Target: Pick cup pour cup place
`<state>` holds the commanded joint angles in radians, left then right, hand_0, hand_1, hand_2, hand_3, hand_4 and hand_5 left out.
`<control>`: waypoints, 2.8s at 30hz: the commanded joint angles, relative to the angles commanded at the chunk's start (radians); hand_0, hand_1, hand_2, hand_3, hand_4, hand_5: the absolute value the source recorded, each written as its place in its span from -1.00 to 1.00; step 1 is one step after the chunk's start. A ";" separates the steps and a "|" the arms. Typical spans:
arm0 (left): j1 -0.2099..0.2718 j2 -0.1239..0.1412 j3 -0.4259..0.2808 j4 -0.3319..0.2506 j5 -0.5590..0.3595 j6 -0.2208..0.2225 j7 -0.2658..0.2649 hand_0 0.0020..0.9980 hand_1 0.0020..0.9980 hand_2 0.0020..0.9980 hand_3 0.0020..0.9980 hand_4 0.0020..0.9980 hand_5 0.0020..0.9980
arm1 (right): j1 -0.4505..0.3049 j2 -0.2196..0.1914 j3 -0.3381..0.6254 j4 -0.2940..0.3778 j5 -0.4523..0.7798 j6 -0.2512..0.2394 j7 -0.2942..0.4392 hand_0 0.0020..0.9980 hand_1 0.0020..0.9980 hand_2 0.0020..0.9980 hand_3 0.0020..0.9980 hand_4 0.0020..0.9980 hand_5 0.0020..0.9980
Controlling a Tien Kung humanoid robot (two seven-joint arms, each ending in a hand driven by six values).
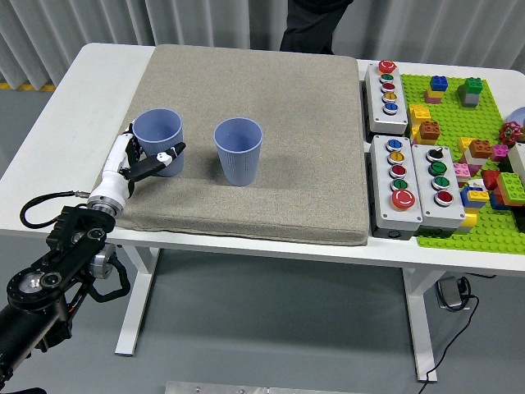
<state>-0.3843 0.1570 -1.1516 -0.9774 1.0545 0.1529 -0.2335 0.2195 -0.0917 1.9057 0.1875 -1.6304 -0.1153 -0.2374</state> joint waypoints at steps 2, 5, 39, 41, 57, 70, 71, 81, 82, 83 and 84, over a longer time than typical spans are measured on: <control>-0.006 -0.001 0.001 0.007 -0.001 0.001 0.001 0.92 0.89 1.00 1.00 0.81 -0.56 | 0.002 0.000 0.000 0.000 -0.001 0.000 0.000 0.39 0.27 0.20 0.19 -1.00 -0.47; -0.012 -0.002 0.002 0.012 0.001 0.002 0.002 0.91 0.88 1.00 1.00 0.81 -0.56 | 0.004 0.000 0.001 0.000 -0.002 0.000 -0.001 0.39 0.27 0.19 0.19 -1.00 -0.47; -0.029 -0.014 0.038 0.024 -0.038 0.055 -0.026 0.46 0.33 0.25 0.16 0.78 -0.51 | 0.006 -0.001 0.002 0.001 -0.009 0.003 -0.004 0.40 0.27 0.19 0.19 -1.00 -0.48; -0.027 -0.016 0.039 0.023 -0.043 0.060 -0.029 0.46 0.33 0.25 0.16 0.78 -0.51 | 0.006 -0.001 0.002 0.001 -0.010 0.004 -0.004 0.40 0.27 0.19 0.19 -1.00 -0.48; 0.010 -0.001 0.001 -0.064 0.054 0.086 -0.008 0.39 0.22 0.18 0.09 0.74 -0.50 | 0.008 -0.003 0.009 0.000 -0.016 0.006 -0.002 0.40 0.27 0.19 0.19 -1.00 -0.49; -0.010 0.068 0.003 -0.233 0.358 0.101 0.098 0.38 0.22 0.20 0.09 0.71 -0.51 | 0.006 -0.006 0.014 -0.001 -0.019 0.006 0.001 0.40 0.27 0.19 0.19 -1.00 -0.49; -0.012 0.070 0.006 -0.239 0.370 0.101 0.101 0.38 0.22 0.20 0.09 0.71 -0.51 | 0.005 -0.006 0.014 -0.001 -0.019 0.006 0.002 0.40 0.27 0.19 0.19 -1.00 -0.49; -0.090 0.103 0.080 -0.239 0.425 0.078 0.134 0.36 0.19 0.20 0.09 0.68 -0.55 | 0.008 -0.007 0.008 -0.001 -0.008 0.003 0.001 0.40 0.27 0.19 0.19 -1.00 -0.50; -0.092 0.105 0.083 -0.238 0.429 0.078 0.135 0.36 0.19 0.20 0.09 0.68 -0.55 | 0.008 -0.007 0.007 -0.001 -0.008 0.003 0.002 0.40 0.27 0.19 0.19 -1.00 -0.50; -0.102 0.111 0.090 -0.234 0.455 0.077 0.144 0.36 0.19 0.20 0.09 0.68 -0.55 | 0.008 -0.008 0.006 -0.001 -0.007 0.003 0.001 0.40 0.27 0.19 0.19 -1.00 -0.50; -0.110 0.116 0.097 -0.230 0.486 0.074 0.153 0.36 0.19 0.20 0.09 0.68 -0.55 | 0.007 -0.008 0.005 0.000 -0.006 0.002 0.001 0.40 0.27 0.19 0.19 -1.00 -0.50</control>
<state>-0.4943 0.2733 -1.0546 -1.2075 1.5400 0.2271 -0.0800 0.2263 -0.0993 1.9105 0.1871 -1.6363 -0.1130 -0.2364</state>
